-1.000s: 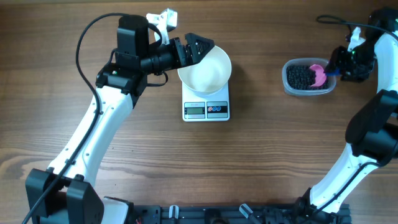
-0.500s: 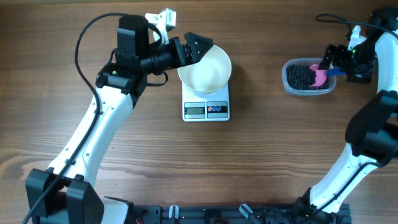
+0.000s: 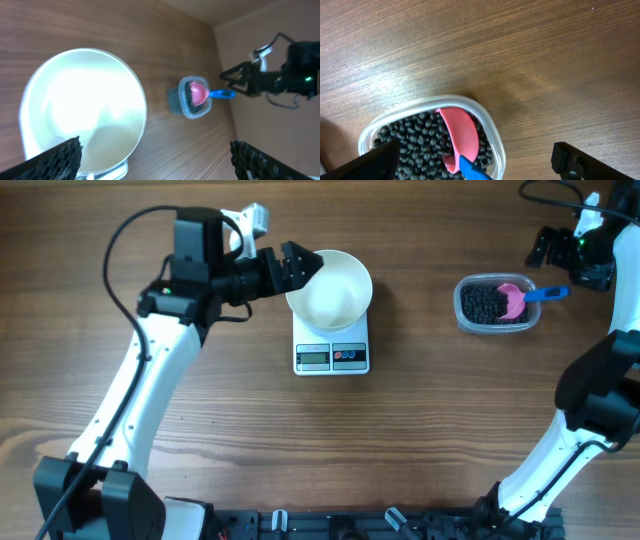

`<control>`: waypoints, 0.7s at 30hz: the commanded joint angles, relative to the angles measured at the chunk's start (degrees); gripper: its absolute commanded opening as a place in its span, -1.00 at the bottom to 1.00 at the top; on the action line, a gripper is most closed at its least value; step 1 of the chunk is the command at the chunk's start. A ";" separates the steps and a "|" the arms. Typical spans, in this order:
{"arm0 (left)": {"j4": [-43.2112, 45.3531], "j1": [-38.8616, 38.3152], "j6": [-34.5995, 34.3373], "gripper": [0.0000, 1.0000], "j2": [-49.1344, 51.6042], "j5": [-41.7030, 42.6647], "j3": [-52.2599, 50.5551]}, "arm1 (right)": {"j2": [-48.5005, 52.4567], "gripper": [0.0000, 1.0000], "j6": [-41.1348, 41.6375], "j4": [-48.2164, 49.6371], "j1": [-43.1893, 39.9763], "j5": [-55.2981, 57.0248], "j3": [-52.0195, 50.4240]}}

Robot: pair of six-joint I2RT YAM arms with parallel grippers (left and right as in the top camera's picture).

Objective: Scoop item into bowl and weigh 150g on scale

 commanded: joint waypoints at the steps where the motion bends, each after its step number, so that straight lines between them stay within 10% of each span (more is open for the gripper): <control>1: -3.82 0.48 8.33 1.00 -0.52 -0.76 4.98 | 1.16 0.99 0.63 0.57 0.28 1.16 1.16; 9: -4.44 0.31 7.93 1.00 -0.42 -0.44 5.03 | 1.16 0.99 0.63 6.19 0.28 1.18 1.16; 21: -22.18 -12.13 27.45 1.00 -0.20 -10.36 5.01 | 1.16 1.00 0.61 18.23 0.28 1.18 1.16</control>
